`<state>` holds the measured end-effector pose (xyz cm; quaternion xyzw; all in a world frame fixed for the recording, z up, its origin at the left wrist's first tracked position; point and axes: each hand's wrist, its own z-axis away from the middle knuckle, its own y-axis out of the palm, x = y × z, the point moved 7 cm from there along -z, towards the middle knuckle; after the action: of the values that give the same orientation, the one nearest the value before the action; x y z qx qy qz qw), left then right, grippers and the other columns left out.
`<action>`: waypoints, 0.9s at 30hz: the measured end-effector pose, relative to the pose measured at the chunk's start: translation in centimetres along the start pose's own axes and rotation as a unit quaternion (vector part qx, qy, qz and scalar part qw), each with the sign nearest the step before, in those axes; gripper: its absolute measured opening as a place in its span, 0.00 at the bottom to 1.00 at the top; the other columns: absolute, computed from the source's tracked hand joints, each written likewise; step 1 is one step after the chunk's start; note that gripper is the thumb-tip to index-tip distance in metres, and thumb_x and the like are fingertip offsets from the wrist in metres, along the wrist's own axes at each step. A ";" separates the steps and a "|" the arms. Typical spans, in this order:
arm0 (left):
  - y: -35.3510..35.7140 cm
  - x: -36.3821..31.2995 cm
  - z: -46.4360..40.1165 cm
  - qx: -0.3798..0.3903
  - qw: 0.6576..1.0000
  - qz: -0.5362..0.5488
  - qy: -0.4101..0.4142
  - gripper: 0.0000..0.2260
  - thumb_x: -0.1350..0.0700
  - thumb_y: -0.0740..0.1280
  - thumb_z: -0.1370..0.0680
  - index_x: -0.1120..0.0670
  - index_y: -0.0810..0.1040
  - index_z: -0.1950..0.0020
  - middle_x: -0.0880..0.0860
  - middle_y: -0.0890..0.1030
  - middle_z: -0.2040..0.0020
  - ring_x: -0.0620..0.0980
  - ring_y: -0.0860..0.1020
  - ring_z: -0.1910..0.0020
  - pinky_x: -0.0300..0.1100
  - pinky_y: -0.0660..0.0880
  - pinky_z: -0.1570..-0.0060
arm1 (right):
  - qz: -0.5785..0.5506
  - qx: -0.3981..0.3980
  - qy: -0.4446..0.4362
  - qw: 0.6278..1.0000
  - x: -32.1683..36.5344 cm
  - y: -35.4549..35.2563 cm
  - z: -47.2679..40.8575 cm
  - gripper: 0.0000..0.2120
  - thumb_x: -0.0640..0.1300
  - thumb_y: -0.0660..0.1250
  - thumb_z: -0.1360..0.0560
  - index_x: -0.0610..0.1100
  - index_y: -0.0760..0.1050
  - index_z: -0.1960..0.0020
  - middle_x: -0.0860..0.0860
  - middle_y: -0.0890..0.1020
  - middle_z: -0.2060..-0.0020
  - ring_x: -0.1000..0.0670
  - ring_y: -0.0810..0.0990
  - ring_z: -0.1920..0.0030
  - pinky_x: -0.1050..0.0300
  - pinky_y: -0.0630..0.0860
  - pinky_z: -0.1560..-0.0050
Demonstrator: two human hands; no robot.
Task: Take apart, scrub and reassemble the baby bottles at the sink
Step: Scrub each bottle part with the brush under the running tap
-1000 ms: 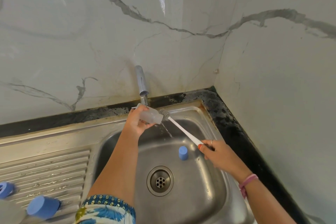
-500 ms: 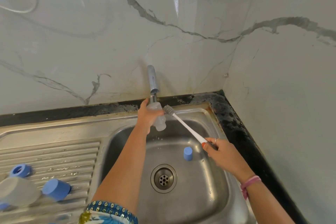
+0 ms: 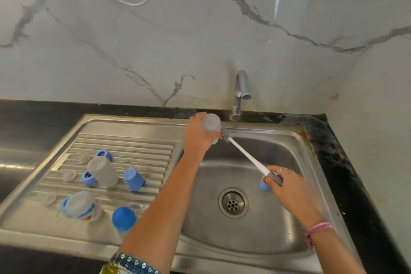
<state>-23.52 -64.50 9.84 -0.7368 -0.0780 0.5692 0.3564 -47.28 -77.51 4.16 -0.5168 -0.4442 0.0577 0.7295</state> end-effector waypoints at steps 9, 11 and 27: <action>-10.3 0.4 -1.4 -0.046 0.995 -0.069 0.064 0.29 0.56 0.75 0.30 0.56 0.70 0.31 0.56 0.69 0.38 0.56 0.73 0.42 0.40 0.66 0.49 | -0.098 -0.015 0.020 0.995 4.9 3.3 -0.5 0.08 0.47 0.69 0.24 0.50 0.78 0.46 0.53 0.79 0.64 0.53 0.78 0.64 0.57 0.70 0.66; -13.1 1.2 -2.8 -0.034 0.991 -0.114 0.063 0.30 0.57 0.76 0.30 0.57 0.70 0.31 0.56 0.69 0.38 0.56 0.74 0.41 0.43 0.70 0.45 | -0.119 -0.020 0.029 0.992 6.3 4.3 -0.4 0.07 0.46 0.70 0.25 0.50 0.79 0.46 0.53 0.78 0.65 0.52 0.77 0.66 0.57 0.69 0.67; -19.6 21.9 -7.3 0.141 0.961 -0.217 -0.092 0.35 0.51 0.80 0.34 0.59 0.69 0.34 0.57 0.75 0.38 0.56 0.74 0.41 0.42 0.70 0.50 | -0.249 -0.048 0.114 0.960 10.7 14.2 3.7 0.05 0.45 0.71 0.25 0.55 0.78 0.53 0.45 0.82 0.67 0.48 0.76 0.73 0.51 0.75 0.66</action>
<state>-3.83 -41.96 5.44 -0.5889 -0.1881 0.5486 0.5629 -38.18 -62.64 -0.71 -0.4270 -0.4749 -0.2070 0.7411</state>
